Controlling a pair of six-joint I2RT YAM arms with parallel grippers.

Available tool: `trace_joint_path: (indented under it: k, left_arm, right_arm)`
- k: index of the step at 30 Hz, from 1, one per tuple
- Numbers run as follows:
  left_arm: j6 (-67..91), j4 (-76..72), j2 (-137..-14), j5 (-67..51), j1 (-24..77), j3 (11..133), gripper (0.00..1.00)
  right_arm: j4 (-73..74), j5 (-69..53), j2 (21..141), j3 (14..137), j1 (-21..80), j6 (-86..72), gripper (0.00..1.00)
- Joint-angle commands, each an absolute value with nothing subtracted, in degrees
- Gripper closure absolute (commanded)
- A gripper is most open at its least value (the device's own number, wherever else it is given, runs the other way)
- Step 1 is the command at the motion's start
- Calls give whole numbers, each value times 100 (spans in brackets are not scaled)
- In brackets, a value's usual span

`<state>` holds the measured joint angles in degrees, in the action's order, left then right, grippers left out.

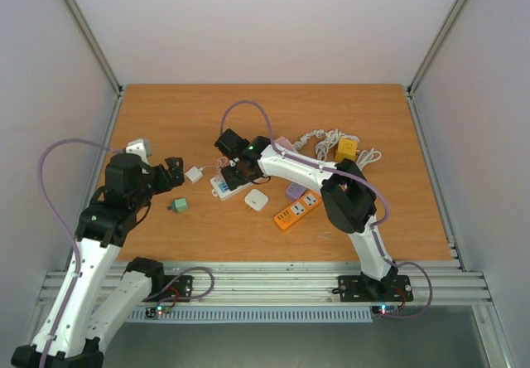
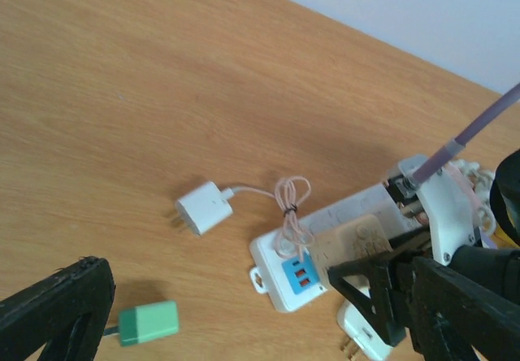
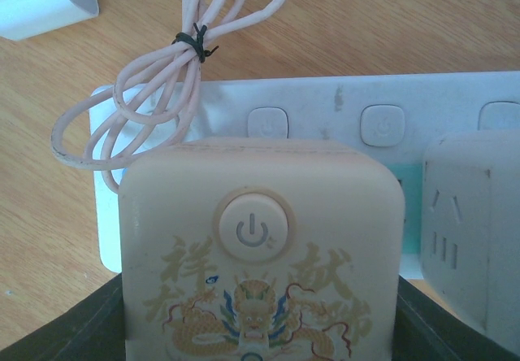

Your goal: Insert the plug

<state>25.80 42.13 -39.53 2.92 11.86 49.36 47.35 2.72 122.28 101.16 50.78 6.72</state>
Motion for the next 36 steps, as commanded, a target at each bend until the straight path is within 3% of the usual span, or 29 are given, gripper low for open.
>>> trace_joint_path:
  k: [1,8,20,24,28,36]
  left_arm:
    - [3348,3981,-4498,-658,1155,4926,3]
    - [4849,2480,-6440,-1597,1151,4532,27]
    - [4804,552,-9250,-2839,1020,4919,45]
    - [4769,381,-9458,-3086,1019,4996,49]
    - [4611,746,-9545,-2991,1019,5087,66]
    - [4373,1336,-9175,-1679,1011,4978,90]
  right_arm:
    - [5233,333,12224,9852,5001,424,44]
    - [4793,187,12141,9592,4992,349,48]
    - [4566,154,11996,9383,4992,210,57]
    - [4571,172,12008,9399,4992,211,58]
    - [4630,238,12049,9458,4987,198,60]
    - [4786,363,12069,9598,4992,168,60]
